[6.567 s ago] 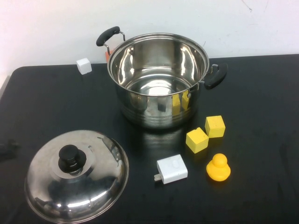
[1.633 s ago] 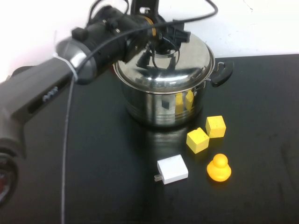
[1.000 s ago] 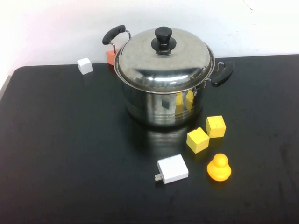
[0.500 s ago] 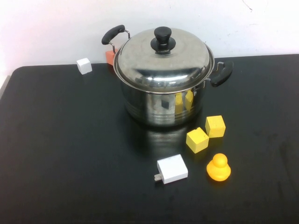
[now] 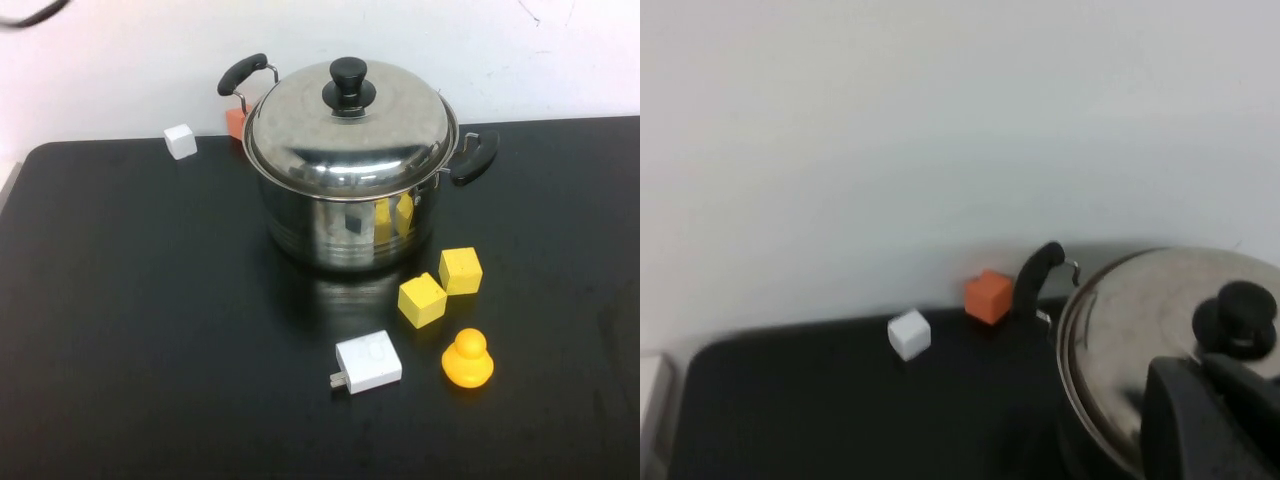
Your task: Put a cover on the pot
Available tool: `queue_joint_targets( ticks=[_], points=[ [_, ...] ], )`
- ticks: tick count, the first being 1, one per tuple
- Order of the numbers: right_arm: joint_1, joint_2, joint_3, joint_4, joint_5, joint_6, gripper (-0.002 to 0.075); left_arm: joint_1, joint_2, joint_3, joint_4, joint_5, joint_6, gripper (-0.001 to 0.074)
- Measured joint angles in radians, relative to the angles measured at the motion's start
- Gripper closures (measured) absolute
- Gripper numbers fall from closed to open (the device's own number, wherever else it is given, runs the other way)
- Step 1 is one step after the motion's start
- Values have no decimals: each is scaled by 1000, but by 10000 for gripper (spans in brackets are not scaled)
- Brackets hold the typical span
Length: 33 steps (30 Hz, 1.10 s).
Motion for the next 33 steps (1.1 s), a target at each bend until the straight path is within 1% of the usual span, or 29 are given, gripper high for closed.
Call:
queue_joint_targets(
  ticks=[2, 4, 6, 8, 11, 15, 18, 21, 25, 30, 33],
  points=[
    [0, 0, 0, 0, 0, 0, 728, 0, -57, 54, -4, -5, -27, 735],
    [0, 0, 0, 0, 0, 0, 728, 0, -133, 147, -9, -37, -56, 735],
    [0, 0, 0, 0, 0, 0, 728, 0, -213, 271, -16, -109, -89, 735],
    [0, 0, 0, 0, 0, 0, 728, 19, -301, 404, -37, -216, -131, 736],
    [0, 0, 0, 0, 0, 0, 728, 71, -460, 635, -152, -373, -188, 736],
    [0, 0, 0, 0, 0, 0, 728, 168, -667, 990, -297, -565, -210, 736],
    [0, 0, 0, 0, 0, 0, 728, 233, -800, 1222, -346, -696, -222, 736],
    [0, 0, 0, 0, 0, 0, 728, 290, -928, 1406, -360, -754, -230, 736],
    [0, 0, 0, 0, 0, 0, 728, 363, -1063, 1568, -366, -767, -237, 736],
    [0, 0, 0, 0, 0, 0, 728, 472, -1166, 1667, -364, -768, -237, 736],
    [0, 0, 0, 0, 0, 0, 728, 500, -1212, 1713, -364, -766, -209, 736]
  ],
)
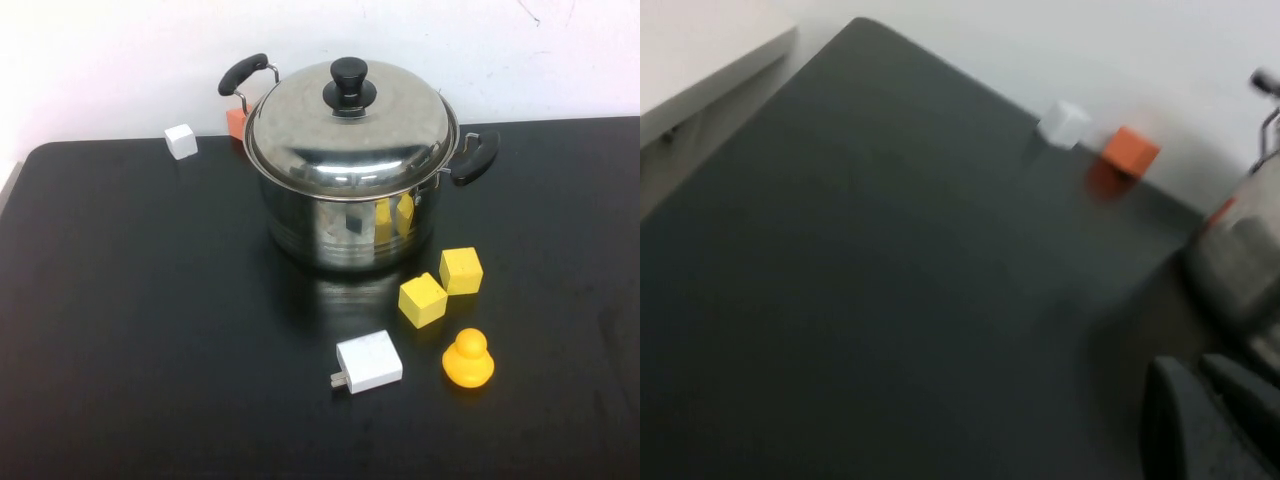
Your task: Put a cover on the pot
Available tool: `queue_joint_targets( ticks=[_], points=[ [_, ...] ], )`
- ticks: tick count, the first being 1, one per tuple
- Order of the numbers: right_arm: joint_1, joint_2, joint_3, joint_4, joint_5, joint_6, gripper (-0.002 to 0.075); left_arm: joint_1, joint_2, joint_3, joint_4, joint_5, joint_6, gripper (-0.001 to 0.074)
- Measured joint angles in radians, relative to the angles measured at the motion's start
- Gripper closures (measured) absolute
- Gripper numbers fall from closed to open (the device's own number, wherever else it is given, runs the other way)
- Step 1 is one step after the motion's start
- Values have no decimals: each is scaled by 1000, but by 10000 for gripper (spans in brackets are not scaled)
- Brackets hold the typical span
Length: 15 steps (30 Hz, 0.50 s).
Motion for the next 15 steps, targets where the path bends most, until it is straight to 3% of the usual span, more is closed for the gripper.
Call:
queue_joint_targets(
  ticks=[15],
  points=[
    [0, 0, 0, 0, 0, 0, 728, 6, -112, 69, 1, 158, 58, 736]
  ],
)
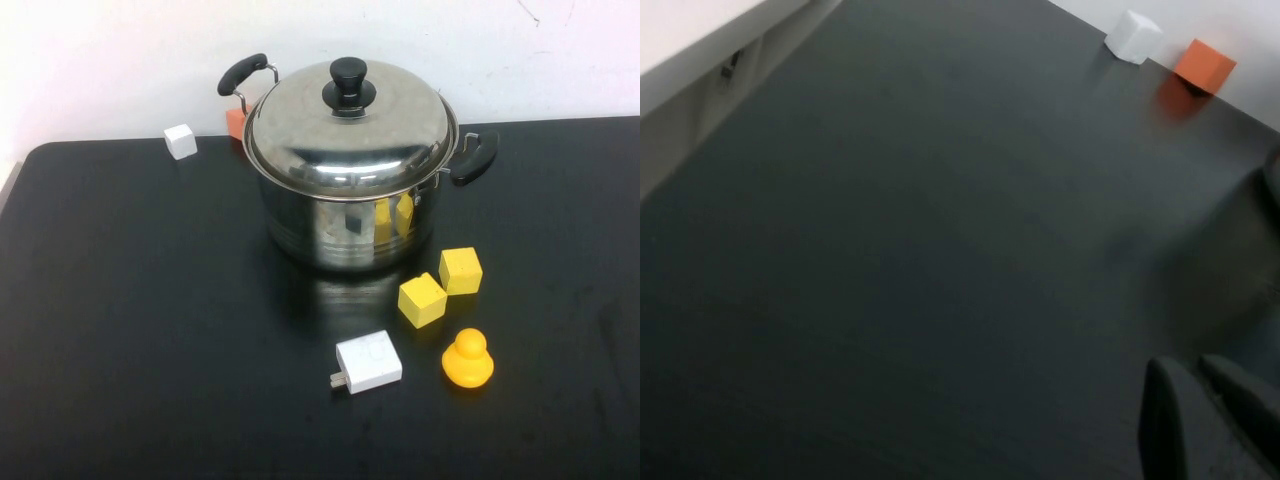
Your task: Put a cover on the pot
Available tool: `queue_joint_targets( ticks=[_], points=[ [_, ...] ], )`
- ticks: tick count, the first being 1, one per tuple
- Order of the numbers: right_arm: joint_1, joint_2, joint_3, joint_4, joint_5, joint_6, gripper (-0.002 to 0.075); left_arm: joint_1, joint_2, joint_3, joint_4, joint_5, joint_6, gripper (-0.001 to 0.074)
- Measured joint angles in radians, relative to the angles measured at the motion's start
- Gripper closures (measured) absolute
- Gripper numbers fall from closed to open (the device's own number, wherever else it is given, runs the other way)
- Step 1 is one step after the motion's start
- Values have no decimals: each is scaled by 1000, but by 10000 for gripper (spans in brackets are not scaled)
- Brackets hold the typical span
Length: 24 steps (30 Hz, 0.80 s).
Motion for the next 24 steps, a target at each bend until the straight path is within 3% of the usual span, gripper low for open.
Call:
queue_joint_targets(
  ticks=[5, 13, 24],
  points=[
    [0, 0, 0, 0, 0, 0, 728, 0, -2, 0, -2, 2, 17, 736],
    [0, 0, 0, 0, 0, 0, 728, 0, -2, 0, -78, 1, 259, 736],
    [0, 0, 0, 0, 0, 0, 728, 0, -2, 0, -87, 1, 292, 736]
  ],
)
